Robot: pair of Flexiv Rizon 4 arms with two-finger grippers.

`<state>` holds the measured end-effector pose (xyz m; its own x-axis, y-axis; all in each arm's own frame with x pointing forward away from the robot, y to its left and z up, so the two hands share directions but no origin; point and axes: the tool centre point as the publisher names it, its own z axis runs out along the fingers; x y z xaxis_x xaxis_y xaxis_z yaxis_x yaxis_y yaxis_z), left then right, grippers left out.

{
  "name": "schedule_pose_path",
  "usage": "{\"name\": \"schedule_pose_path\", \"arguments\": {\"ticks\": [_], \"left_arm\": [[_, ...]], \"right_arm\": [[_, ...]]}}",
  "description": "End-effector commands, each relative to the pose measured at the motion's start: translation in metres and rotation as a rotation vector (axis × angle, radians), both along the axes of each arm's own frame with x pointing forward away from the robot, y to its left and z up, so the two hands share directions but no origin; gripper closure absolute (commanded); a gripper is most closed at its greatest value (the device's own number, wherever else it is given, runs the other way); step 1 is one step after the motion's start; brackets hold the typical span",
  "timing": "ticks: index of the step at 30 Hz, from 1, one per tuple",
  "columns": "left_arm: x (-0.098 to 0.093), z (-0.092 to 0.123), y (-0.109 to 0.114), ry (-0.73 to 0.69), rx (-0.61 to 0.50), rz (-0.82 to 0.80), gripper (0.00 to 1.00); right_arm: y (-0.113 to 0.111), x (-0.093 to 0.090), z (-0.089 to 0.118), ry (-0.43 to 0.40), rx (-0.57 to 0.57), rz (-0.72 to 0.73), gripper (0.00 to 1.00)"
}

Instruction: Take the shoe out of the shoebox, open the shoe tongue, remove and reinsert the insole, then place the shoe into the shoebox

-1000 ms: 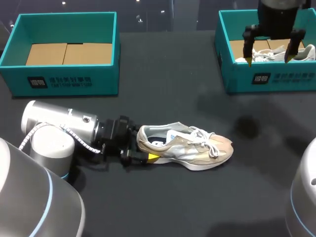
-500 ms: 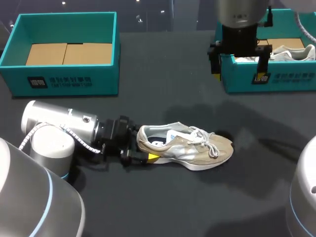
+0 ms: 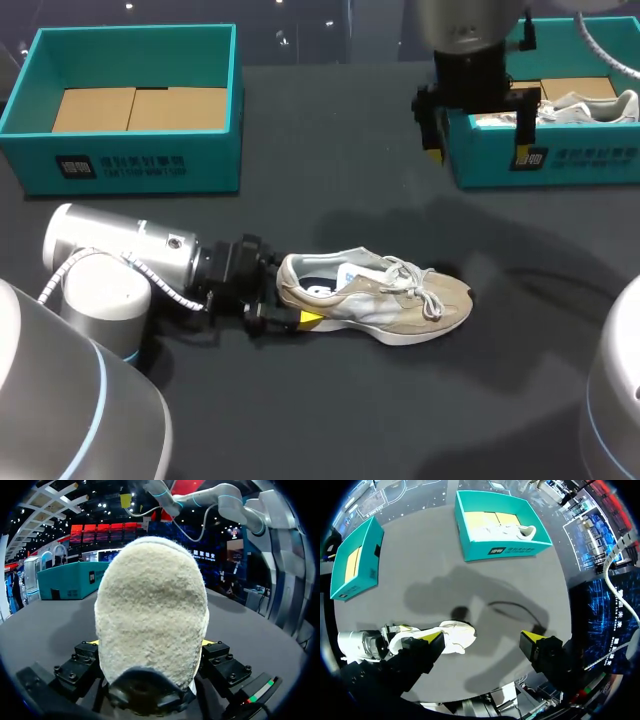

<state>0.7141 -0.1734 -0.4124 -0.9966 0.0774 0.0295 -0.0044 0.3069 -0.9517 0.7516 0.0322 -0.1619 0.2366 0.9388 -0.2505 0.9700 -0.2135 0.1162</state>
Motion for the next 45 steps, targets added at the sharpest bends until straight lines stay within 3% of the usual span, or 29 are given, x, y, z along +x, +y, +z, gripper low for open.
{"name": "schedule_pose_path", "arguments": {"ticks": [1, 7, 12, 16, 27, 32, 37, 45], "left_arm": [[0.0, -0.002, 0.003, 0.0, 0.0, 0.0, 1.0], [0.0, -0.002, 0.003, 0.0, 0.0, 0.0, 1.0], [0.0, -0.002, 0.003, 0.0, 0.0, 0.0, 1.0], [0.0, -0.002, 0.003, 0.0, 0.0, 0.0, 1.0], [0.0, -0.002, 0.003, 0.0, 0.0, 0.0, 1.0], [0.0, -0.002, 0.003, 0.0, 0.0, 0.0, 1.0], [0.0, -0.002, 0.003, 0.0, 0.0, 0.0, 1.0], [0.0, -0.002, 0.003, 0.0, 0.0, 0.0, 1.0]], "right_arm": [[0.034, -0.017, -0.012, -0.022, -0.046, -0.009, 0.0], [0.066, -0.04, -0.032, -0.031, -0.067, -0.021, 0.0], [0.076, -0.056, -0.043, -0.035, -0.07, -0.045, 0.0], [0.084, -0.064, -0.051, 0.011, -0.089, -0.07, 0.0], [0.084, -0.064, -0.051, 0.011, -0.089, -0.07, 0.0], [0.106, -0.057, -0.073, -0.006, -0.148, -0.068, 0.0], [0.12, -0.053, -0.081, -0.028, -0.173, -0.08, 0.0], [0.129, -0.051, -0.101, -0.008, -0.282, -0.118, 0.0]]}}
